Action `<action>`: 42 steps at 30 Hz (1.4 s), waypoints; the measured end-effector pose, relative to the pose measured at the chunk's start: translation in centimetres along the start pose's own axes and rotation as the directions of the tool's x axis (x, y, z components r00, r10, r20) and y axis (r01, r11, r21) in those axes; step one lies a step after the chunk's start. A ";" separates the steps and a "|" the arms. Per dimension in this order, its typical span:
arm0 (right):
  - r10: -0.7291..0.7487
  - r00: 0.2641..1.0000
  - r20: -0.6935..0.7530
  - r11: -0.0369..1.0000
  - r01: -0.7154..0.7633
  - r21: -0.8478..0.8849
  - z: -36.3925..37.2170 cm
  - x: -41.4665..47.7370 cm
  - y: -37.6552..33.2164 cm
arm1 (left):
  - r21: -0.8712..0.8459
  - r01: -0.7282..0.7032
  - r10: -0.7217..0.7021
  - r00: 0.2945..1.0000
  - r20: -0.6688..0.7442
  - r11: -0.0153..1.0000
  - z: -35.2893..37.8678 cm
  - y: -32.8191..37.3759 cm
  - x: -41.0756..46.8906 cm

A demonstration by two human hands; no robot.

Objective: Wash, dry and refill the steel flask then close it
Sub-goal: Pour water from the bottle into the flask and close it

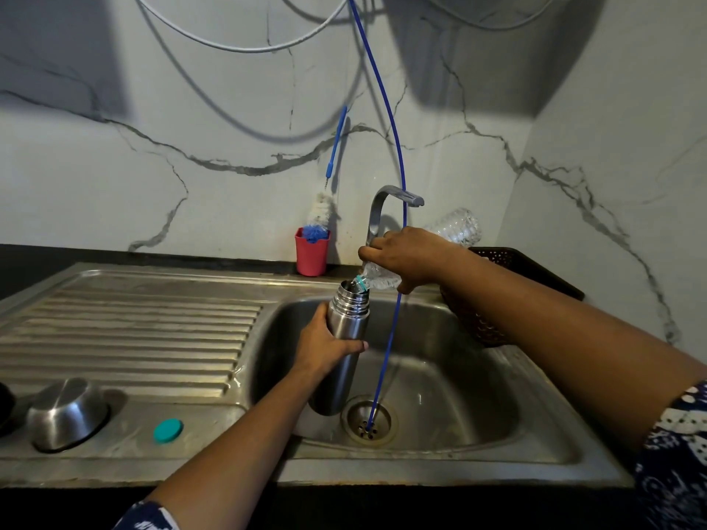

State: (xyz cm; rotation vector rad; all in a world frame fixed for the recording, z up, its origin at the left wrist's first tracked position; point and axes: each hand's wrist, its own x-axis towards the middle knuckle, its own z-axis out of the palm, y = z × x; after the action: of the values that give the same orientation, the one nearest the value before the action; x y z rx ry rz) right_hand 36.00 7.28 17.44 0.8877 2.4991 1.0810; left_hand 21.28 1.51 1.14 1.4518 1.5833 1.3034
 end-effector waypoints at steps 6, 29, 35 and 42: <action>-0.005 1.000 0.018 1.000 0.005 -0.005 -0.2 0.0 0.1 | 0.007 0.001 0.000 1.000 -0.008 1.000 -0.1 -0.1 0.0; -0.141 0.980 -0.139 0.967 0.106 -0.233 -2.5 0.2 0.3 | -0.003 0.001 -0.001 1.000 -0.008 1.000 -0.2 0.0 -0.1; -0.176 0.954 -0.244 0.953 0.102 -0.286 -2.3 0.1 0.0 | -0.017 0.011 -0.011 1.000 -0.017 1.000 -0.2 0.1 -0.2; -0.224 0.893 -0.390 0.918 0.059 -0.393 -1.5 0.5 0.3 | -0.037 0.030 -0.030 1.000 -0.008 0.999 -0.2 0.2 -0.2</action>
State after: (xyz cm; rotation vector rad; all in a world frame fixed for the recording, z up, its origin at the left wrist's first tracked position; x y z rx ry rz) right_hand 35.10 6.92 18.68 0.3726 2.4913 1.7804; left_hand 21.27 1.21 1.38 1.3966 1.5731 1.3161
